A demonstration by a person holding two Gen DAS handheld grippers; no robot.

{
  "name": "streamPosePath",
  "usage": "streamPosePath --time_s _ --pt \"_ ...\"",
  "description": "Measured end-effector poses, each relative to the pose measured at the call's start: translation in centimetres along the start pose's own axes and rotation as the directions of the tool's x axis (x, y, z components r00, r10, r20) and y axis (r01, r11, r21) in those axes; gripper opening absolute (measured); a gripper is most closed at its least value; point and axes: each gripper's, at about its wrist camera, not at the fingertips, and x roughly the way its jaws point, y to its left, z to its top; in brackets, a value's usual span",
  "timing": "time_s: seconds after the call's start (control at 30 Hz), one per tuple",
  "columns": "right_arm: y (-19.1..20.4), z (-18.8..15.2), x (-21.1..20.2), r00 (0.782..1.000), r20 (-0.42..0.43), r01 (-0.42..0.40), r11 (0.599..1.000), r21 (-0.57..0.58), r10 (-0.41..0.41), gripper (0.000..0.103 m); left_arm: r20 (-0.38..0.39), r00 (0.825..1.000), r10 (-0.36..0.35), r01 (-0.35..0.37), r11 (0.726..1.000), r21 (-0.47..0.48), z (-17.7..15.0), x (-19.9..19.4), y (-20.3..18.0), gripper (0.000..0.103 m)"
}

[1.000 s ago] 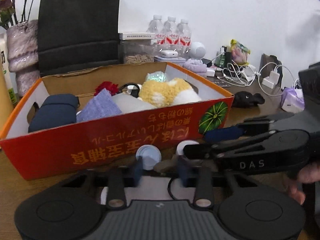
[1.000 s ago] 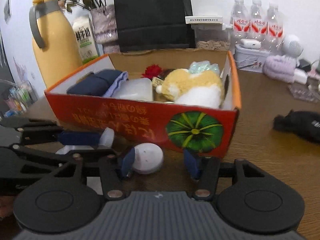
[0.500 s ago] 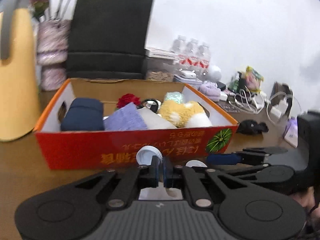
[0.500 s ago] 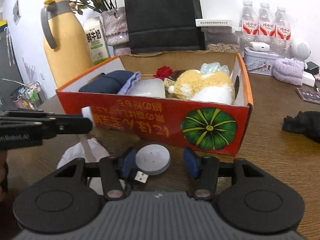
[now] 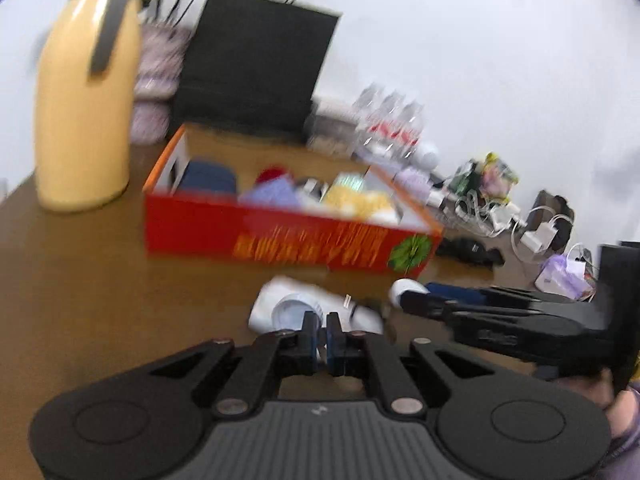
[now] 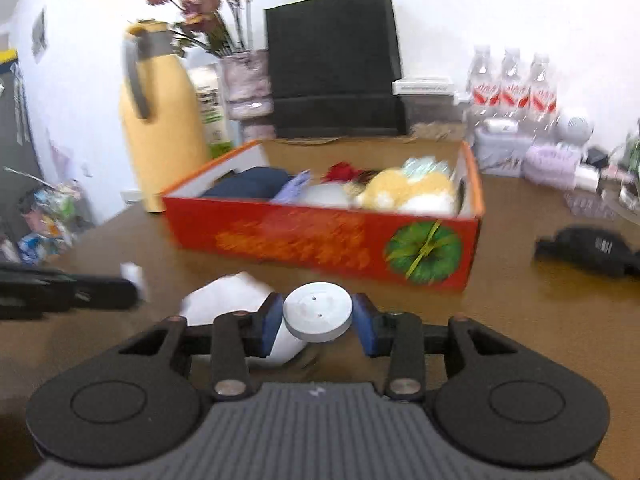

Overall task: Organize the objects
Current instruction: 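Grasp the small white cap with the left gripper while the right grasps the white round disc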

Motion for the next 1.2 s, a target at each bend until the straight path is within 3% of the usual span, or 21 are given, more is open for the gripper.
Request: streamPosePath --time_s 0.13,0.23,0.27,0.37,0.4,0.43,0.47,0.5,0.6,0.7,0.87,0.97,1.07,1.13,1.2 --pt "2.9 -2.7 -0.7 0.996 -0.084 -0.021 0.998 -0.061 0.016 0.040 -0.041 0.997 0.066 -0.066 0.998 -0.004 -2.2 -0.6 0.2 0.003" --pt "3.8 -3.8 -1.0 0.994 -0.104 -0.026 0.997 -0.072 0.018 0.040 -0.059 0.998 0.035 -0.036 0.999 -0.007 -3.4 -1.6 -0.1 0.005" --pt "3.8 -4.0 -1.2 0.995 -0.098 -0.029 0.997 -0.070 0.022 0.047 -0.060 0.998 0.033 -0.034 0.999 -0.009 -3.7 -1.7 -0.2 0.008" --pt "4.5 -4.2 -2.6 0.999 -0.049 0.011 0.997 -0.073 -0.015 0.055 -0.056 0.997 0.045 -0.047 0.998 -0.032 -4.4 -2.2 0.0 0.021" --pt "4.9 -4.1 -3.2 1.000 -0.025 0.005 0.997 -0.078 -0.007 0.062 -0.045 0.998 0.036 -0.038 0.999 -0.038 -4.5 -2.6 0.3 0.032" --pt "5.5 -4.2 -3.8 1.000 -0.008 -0.013 0.997 -0.082 0.012 0.068 -0.034 0.999 0.026 -0.028 0.999 -0.046 -4.3 -3.0 0.4 0.053" --pt "6.1 -4.2 -4.0 0.999 -0.007 -0.039 0.995 -0.088 0.038 0.074 -0.028 0.999 0.023 -0.025 0.998 -0.049 -4.2 -3.3 0.5 0.061" --pt "6.9 -4.4 -3.9 0.997 -0.021 -0.070 0.992 -0.103 0.068 0.073 -0.018 1.000 0.022 -0.023 0.998 -0.050 -4.1 -3.6 0.8 0.066" --pt "9.7 -5.4 -3.2 0.993 -0.078 -0.097 0.976 -0.196 0.083 0.070 0.001 0.999 0.043 -0.043 0.998 -0.034 -3.9 -4.2 1.8 0.066" --pt "11.2 -5.6 -2.7 0.997 -0.073 -0.031 0.964 -0.265 0.012 0.069 -0.035 0.996 0.084 -0.085 0.995 -0.043 -4.1 -3.9 2.8 0.066" --pt "9.0 -4.5 -3.0 0.996 -0.024 0.078 0.978 -0.192 -0.084 0.069 -0.056 0.994 0.089 -0.090 0.996 -0.013 -5.4 -4.1 3.6 0.066" --pt "6.9 -4.3 -2.3 0.987 -0.049 0.146 0.980 -0.139 -0.154 0.067 -0.043 0.992 0.119 -0.121 0.992 -0.028 -5.4 -4.1 4.0 0.055" --pt "5.6 -4.5 -1.9 0.987 -0.068 0.140 0.985 -0.096 -0.147 0.067 -0.039 0.991 0.125 -0.127 0.990 -0.057 -5.1 -4.0 4.9 0.049" --pt "5.6 -4.7 -2.0 0.987 -0.071 0.140 0.985 -0.098 -0.147 0.065 -0.049 0.993 0.108 -0.109 0.993 -0.032 -5.0 -3.7 4.6 0.033" --pt "5.6 -4.9 -1.8 0.988 -0.074 0.130 0.987 -0.097 -0.138 0.057 -0.063 0.991 0.116 -0.114 0.993 0.031 -5.0 -3.1 3.6 0.020"
